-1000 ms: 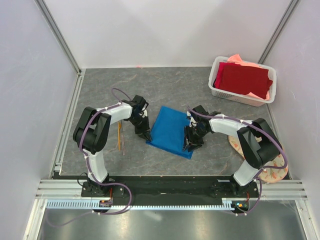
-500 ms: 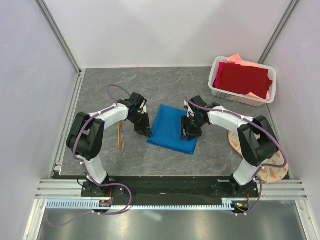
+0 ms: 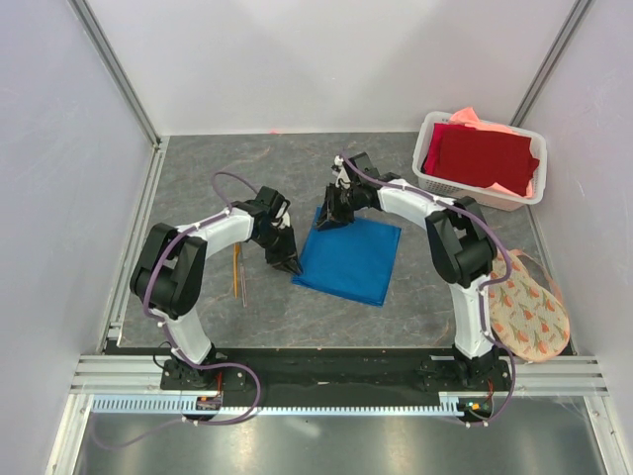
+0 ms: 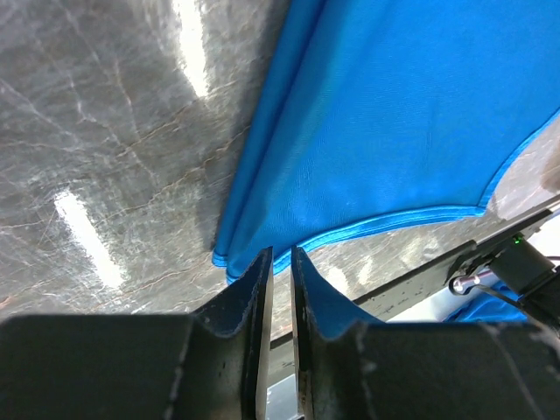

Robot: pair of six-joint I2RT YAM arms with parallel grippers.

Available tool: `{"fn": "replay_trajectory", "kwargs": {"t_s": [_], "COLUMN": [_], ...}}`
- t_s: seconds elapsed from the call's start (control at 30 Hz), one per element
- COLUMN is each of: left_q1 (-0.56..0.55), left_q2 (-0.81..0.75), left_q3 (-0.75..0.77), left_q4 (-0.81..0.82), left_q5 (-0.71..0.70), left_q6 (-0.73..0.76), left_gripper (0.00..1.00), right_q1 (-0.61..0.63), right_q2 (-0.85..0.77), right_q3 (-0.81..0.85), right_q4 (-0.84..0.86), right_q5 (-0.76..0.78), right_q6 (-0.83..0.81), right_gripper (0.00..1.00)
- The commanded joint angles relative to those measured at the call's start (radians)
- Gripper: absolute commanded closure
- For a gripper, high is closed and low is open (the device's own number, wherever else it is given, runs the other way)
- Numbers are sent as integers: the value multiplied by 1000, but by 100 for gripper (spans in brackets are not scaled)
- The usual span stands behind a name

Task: Fold the napkin into a case and place the utensils inside
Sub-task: Rotate the square-folded napkin at the center of the board.

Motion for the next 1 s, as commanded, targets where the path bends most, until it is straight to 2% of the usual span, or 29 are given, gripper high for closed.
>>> {"fn": "replay_trajectory", "kwargs": {"t_s": [0.0,0.13,0.57,0.67,0.77,0.87,0.9,0.97], "left_q1": [2,2,3,3,2,-6,-17,-24], "left_q2": [-1,0,83,88,71,31,13,-4], "left_q3": [-27,-48,-94,-110,-117,-133,-143,-162], "left_q4": [22,22,36,42,42,42,44,48], "left_q5": [31,17,-48,-33,-26,-10,-7,0], "left_q6": [3,12,49,47,40,21,12,-5], "left_gripper": [80,80,82,82,82,82,82,82], "right_q1": [-4,-20,-103,-119,-119,-122,-123,-125], "right_q2": [67,135,349,408,385,256,185,62], "right_q3": [77,108,200,243,283,286,287,270], "right_q4": [143,219,379,376,301,99,-28,-201], "right_q5": [-78,-104,-222,-260,-270,-167,-136,-38], "right_q6": [111,145,154,155,134,74,28,-71], "right_gripper": [80,87,86,83,77,60,50,38]}}
